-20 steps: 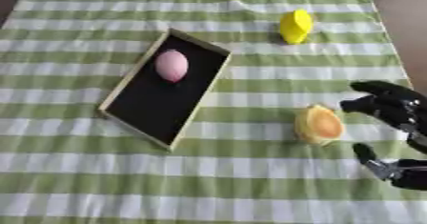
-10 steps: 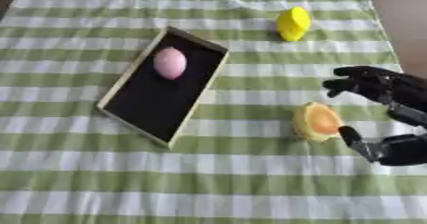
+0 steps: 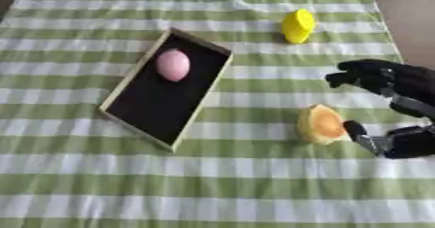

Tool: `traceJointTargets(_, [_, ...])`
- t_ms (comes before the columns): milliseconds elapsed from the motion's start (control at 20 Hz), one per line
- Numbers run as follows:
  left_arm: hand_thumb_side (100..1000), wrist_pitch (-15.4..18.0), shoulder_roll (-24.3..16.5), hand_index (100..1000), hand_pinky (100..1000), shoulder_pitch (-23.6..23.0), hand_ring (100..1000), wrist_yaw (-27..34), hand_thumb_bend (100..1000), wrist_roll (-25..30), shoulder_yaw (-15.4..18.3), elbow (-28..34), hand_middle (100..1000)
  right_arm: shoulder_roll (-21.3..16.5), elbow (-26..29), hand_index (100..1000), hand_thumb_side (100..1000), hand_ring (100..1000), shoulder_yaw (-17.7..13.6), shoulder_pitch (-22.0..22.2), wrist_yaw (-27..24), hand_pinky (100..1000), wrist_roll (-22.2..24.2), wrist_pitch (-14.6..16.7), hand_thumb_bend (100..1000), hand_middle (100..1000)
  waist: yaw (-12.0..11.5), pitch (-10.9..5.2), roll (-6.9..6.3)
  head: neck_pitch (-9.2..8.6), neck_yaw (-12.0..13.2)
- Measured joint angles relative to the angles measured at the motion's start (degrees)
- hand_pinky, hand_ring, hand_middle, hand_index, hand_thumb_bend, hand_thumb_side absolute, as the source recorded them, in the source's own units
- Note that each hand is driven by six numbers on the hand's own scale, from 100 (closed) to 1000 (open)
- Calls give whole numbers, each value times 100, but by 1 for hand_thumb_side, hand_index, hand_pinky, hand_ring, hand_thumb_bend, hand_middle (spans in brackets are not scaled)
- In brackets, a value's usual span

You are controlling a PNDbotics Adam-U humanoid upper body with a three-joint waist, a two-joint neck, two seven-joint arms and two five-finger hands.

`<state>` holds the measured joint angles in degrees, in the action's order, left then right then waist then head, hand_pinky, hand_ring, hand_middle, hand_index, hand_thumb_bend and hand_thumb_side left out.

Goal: Pick up objects on the table and place them in the box.

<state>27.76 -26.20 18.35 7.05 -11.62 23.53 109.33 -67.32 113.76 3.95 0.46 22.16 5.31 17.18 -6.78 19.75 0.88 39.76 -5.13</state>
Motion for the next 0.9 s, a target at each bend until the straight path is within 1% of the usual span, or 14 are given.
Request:
traceJointTargets(200, [554,-6,1,850,725,-1,784,12,100,6,1,0,715,1,0,1000,313,1000,43,1,45,1000,130,48,100,835,-13,0,3,1,0])
traceJointTargets(400, [562,-23,5,850,724,-1,782,31,100,23,1,0,713,12,0,1000,314,1000,121,-18,74,1000,260,33,100,836,-32,0,6,1,-2])
traceJointTargets(800, [568,-34,56,849,723,-9,780,63,100,64,6,0,711,72,0,1000,316,1000,253,-102,180,1000,496,-120,100,839,-71,16,-1,2,-21])
traceJointTargets(900, [567,-33,59,849,723,-9,778,77,100,72,12,0,711,104,0,1000,328,1000,276,-122,205,1000,546,-174,100,841,-78,31,-1,3,-29])
